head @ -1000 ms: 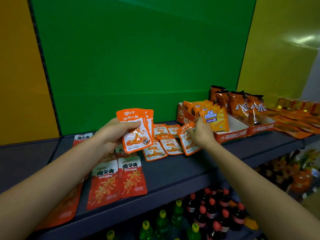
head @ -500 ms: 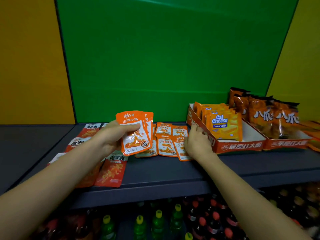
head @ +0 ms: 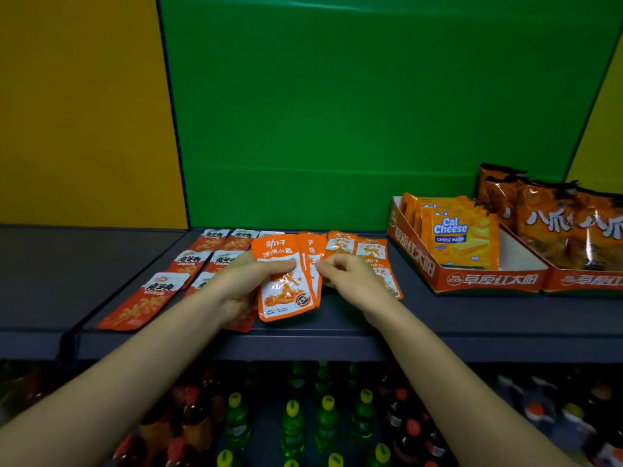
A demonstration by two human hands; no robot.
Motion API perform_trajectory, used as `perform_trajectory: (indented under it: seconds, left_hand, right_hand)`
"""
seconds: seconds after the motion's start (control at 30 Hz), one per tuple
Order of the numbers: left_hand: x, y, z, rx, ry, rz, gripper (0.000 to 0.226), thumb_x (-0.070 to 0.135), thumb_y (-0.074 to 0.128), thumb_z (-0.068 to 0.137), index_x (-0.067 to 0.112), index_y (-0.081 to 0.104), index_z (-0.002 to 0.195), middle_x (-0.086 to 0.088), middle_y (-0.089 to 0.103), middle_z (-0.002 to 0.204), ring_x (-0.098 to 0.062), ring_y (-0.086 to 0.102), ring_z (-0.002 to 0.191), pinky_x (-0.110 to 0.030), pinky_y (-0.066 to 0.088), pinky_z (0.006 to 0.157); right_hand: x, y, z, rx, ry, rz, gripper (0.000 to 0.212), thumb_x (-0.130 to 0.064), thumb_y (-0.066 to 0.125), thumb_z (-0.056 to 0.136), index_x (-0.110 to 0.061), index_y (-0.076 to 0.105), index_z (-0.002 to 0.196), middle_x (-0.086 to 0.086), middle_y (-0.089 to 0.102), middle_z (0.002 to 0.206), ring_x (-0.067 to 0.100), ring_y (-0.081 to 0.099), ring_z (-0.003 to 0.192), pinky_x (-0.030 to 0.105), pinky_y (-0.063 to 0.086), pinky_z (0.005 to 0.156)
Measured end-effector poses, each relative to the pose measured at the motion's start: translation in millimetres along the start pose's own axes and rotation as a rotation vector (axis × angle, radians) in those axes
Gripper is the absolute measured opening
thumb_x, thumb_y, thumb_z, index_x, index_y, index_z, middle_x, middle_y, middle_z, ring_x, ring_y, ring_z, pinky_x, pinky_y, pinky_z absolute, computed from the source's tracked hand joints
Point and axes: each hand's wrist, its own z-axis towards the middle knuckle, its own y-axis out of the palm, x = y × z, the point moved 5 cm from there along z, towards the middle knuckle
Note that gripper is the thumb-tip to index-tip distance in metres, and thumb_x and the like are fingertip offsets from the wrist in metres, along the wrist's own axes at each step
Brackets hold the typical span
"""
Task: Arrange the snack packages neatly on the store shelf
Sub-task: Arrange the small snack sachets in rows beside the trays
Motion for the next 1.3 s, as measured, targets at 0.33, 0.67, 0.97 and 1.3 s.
perform_trajectory:
  seconds: [0.33,0.67,0.97,1.3]
  left_hand:
    - [13.1,-43.1,-9.6,0.145,0.060,0.010,0.009,0.012,0.066,0.084,0.011,0.062,0.091,-0.003,0.073,0.062,-0.016,0.070,0.051,-0.029,0.058,0.050]
    - [10.0,-40.4,-8.0,0.125,-0.056,0.044,0.012,0.015,0.062,0.087,0.007,0.058,0.095,-0.005,0.072,0.059,-0.017,0.068,0.049,-0.028,0.058,0.051]
    - [8.5,-27.3,-8.5,0.094,-0.085,0.070,0.008,0.016,0.059,0.089,0.008,0.057,0.086,-0.004,0.070,0.054,-0.015,0.066,0.044,-0.026,0.056,0.044]
    - [-1.8,22.3,2.3,0.015,-0.028,0.027,0.039,0.012,0.066,0.084,-0.001,0.055,0.118,-0.017,0.071,0.097,-0.023,0.070,0.068,-0.032,0.060,0.060]
  right_hand:
    - [18.0,1.1,0.0,-0.036,0.050,-0.159,0.028,-0.030,0.050,0.095,-0.013,0.050,0.072,0.005,0.047,0.071,0.017,0.043,0.069,0.028,0.032,0.059]
    - [17.5,7.2,0.0,0.026,0.028,-0.567,0.035,-0.037,0.046,0.094,-0.016,0.041,0.065,0.002,0.051,0.071,0.023,0.049,0.072,0.031,0.037,0.066]
    - [15.6,3.8,-0.5,0.023,0.004,-0.679,0.033,-0.041,0.044,0.094,-0.013,0.052,0.078,0.003,0.057,0.084,0.026,0.056,0.085,0.032,0.040,0.071]
    - [-1.0,-12.4,-17.6,0.074,-0.105,-0.371,0.059,-0.058,0.034,0.092,-0.007,0.051,0.067,0.005,0.051,0.066,0.021,0.049,0.065,0.034,0.037,0.061]
